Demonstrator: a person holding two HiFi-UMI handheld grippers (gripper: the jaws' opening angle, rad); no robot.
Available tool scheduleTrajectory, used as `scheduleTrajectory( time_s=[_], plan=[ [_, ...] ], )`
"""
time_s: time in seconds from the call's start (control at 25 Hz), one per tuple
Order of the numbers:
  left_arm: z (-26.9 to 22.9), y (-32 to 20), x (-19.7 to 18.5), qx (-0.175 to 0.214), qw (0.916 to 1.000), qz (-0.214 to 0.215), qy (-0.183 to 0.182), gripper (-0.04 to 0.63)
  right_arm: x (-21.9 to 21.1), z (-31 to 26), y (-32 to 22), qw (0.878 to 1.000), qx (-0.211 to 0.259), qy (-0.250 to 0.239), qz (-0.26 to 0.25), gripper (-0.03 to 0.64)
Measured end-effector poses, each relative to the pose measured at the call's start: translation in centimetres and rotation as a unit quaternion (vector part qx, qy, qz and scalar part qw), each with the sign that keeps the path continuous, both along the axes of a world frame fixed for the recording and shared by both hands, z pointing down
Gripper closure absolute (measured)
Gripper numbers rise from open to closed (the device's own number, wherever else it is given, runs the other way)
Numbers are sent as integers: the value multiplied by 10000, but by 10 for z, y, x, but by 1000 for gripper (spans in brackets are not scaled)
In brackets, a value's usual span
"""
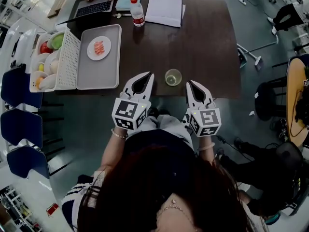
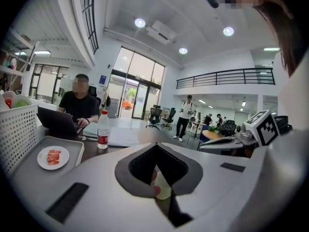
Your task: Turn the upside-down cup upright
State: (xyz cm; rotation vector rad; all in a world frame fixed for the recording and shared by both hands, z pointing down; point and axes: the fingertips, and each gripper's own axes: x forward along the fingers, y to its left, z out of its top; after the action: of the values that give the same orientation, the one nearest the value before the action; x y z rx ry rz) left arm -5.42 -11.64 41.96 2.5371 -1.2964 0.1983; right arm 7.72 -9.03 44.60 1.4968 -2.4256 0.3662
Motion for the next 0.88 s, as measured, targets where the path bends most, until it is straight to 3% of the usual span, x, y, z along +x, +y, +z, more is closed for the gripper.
scheduleTrajectory(
  time_s=[0.28, 0.88],
  plan=[
    [2, 1, 3, -4, 10000, 29, -63, 592, 0, 6, -2, 9997, -82, 222, 22, 600],
    [7, 0, 13, -97, 9997, 196, -136, 592, 4, 5, -5, 9997, -74, 201, 99, 601]
  ],
)
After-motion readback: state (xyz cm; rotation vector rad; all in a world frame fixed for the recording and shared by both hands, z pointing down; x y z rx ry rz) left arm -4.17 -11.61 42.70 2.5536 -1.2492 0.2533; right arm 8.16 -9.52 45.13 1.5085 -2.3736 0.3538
